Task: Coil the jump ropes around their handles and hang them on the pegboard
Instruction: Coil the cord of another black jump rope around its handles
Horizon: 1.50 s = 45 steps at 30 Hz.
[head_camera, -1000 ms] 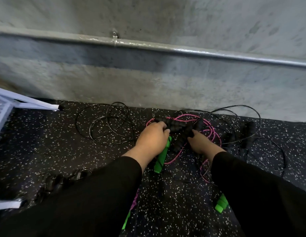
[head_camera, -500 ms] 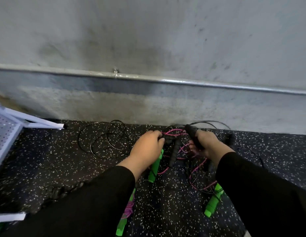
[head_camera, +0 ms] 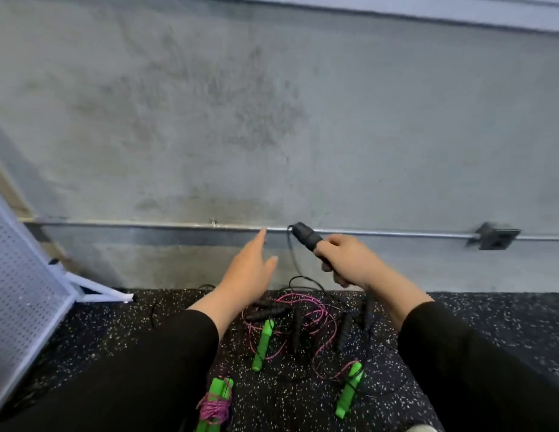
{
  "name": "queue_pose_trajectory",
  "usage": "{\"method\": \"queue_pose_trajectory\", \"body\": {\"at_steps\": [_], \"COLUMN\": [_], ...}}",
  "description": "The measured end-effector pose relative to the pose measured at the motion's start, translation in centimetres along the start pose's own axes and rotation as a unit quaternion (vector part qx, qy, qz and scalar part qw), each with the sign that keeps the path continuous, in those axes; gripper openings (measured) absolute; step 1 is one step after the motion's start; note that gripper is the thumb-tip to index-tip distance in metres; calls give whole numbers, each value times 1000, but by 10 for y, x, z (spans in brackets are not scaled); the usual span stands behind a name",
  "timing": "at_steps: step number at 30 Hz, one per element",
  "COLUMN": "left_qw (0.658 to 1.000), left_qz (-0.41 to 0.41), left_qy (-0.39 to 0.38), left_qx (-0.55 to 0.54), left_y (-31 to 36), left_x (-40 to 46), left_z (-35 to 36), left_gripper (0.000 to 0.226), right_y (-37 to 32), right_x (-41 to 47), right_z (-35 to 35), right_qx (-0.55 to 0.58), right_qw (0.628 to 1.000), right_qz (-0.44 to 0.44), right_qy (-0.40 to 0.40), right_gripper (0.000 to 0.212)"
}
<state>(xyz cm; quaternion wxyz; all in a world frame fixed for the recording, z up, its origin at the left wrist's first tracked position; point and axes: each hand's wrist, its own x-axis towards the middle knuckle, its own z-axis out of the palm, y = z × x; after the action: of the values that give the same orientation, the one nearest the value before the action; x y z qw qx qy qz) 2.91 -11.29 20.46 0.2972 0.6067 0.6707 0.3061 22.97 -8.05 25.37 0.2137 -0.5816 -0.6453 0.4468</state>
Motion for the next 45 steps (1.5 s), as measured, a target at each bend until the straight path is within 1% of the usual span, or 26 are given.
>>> {"method": "queue_pose_trajectory", "body": {"at_steps": [1,2,3,4,5,6,7,9,10,12,14,17,19,23,27,30,33,35,37,40,42,44,45], "left_qw": [999,996,991,986,982,981,983,990,994,999,998,991,980,943,914,898,909,936,963,974,981,986,989], "left_qz": [2,10,24,39,50,58,62,54,46,22,-1,-12,-16,-19,11,37,32,-7,-56,-97,-107,-100,-79], "left_qy": [1,2,5,5,5,12,24,37,36,38,51,72,87,122,105,85,88,100,110,85,44,-38,-84], "left_qx": [-44,-88,-129,-162,-183,-186,-171,-125,-93,-25,-33,-113,-176,-308,-391,-430,-406,-338,-239,-187,-156,-125,-91], "left_y": [13,23,30,38,44,49,51,50,47,38,28,15,9,13,20,22,28,23,13,7,6,6,6], "left_x": [-4,-7,-10,-13,-18,-23,-27,-35,-39,-44,-46,-45,-45,-36,-24,-16,-8,0,6,3,0,-6,-8], "left_z": [-3,-6,-9,-12,-15,-19,-22,-26,-28,-31,-34,-37,-37,-38,-47,-52,-53,-51,-49,-48,-51,-50,-47], "left_gripper": [73,72,62,46,29,16,11,17,19,23,27,27,26,27,26,25,25,25,35,28,21,20,21], "right_y": [-13,-24,-34,-42,-49,-57,-64,-77,-82,-81,-69,-43,-27,-13,-8,-7,-12,-15,-19,-26,-31,-35,-37], "right_x": [-17,-33,-49,-62,-73,-81,-86,-92,-93,-89,-81,-70,-62,-42,-23,-8,3,9,14,18,20,20,21], "right_z": [-2,-3,-5,-6,-9,-12,-17,-30,-36,-44,-38,-14,5,41,63,71,77,77,74,66,62,59,57], "right_qx": [32,58,78,88,98,115,146,225,247,242,205,166,136,74,44,42,71,112,154,212,264,310,329], "right_qw": [999,996,991,986,982,978,972,951,945,949,965,982,988,993,994,995,995,992,988,977,964,950,944], "right_qz": [-29,-59,-85,-110,-134,-159,-182,-209,-210,-199,-159,-91,-65,-68,-39,-27,-18,-17,-19,-24,-29,-28,-26], "right_qy": [-14,-41,-71,-91,-88,-65,-31,26,39,45,43,21,-10,-60,-90,-86,-72,-51,-23,4,-1,-4,-4], "right_gripper": [13,13,14,18,20,19,17,17,15,16,17,9,16,28,28,24,21,21,23,25,25,26,27]}}
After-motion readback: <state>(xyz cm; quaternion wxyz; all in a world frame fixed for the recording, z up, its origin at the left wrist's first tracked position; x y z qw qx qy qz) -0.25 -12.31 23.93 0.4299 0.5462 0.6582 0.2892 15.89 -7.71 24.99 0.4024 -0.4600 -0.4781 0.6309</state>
